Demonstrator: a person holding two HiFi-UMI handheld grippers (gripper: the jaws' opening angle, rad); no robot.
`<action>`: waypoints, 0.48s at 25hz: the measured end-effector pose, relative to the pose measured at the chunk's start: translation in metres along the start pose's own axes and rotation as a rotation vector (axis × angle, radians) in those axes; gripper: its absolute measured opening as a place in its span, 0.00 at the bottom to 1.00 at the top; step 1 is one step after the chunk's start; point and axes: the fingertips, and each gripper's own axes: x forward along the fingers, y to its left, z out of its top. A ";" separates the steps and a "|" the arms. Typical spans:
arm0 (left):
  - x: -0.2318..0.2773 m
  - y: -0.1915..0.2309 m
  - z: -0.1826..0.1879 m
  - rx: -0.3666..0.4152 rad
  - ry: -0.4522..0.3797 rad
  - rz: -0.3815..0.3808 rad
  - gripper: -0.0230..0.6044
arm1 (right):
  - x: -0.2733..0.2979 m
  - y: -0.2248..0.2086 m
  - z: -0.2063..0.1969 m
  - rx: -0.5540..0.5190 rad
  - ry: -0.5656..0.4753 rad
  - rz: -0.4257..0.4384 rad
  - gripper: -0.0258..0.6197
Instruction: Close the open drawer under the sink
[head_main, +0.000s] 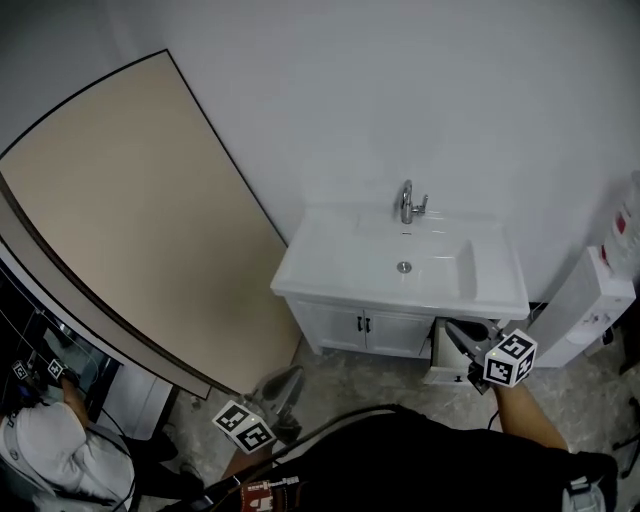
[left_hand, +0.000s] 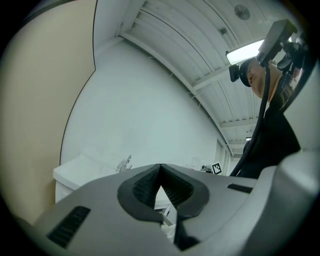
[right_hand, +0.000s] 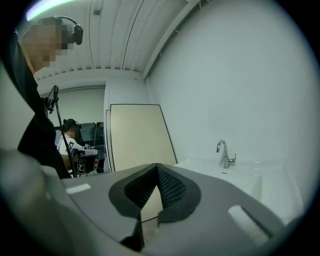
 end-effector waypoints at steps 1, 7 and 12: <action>0.015 -0.001 0.001 -0.001 -0.001 0.001 0.03 | -0.001 -0.013 0.003 0.000 -0.003 0.006 0.04; 0.094 -0.008 -0.010 0.024 0.049 -0.016 0.03 | -0.016 -0.088 0.000 0.039 -0.018 -0.015 0.04; 0.133 0.003 -0.011 0.020 0.087 -0.039 0.03 | -0.023 -0.124 -0.011 0.086 -0.020 -0.060 0.04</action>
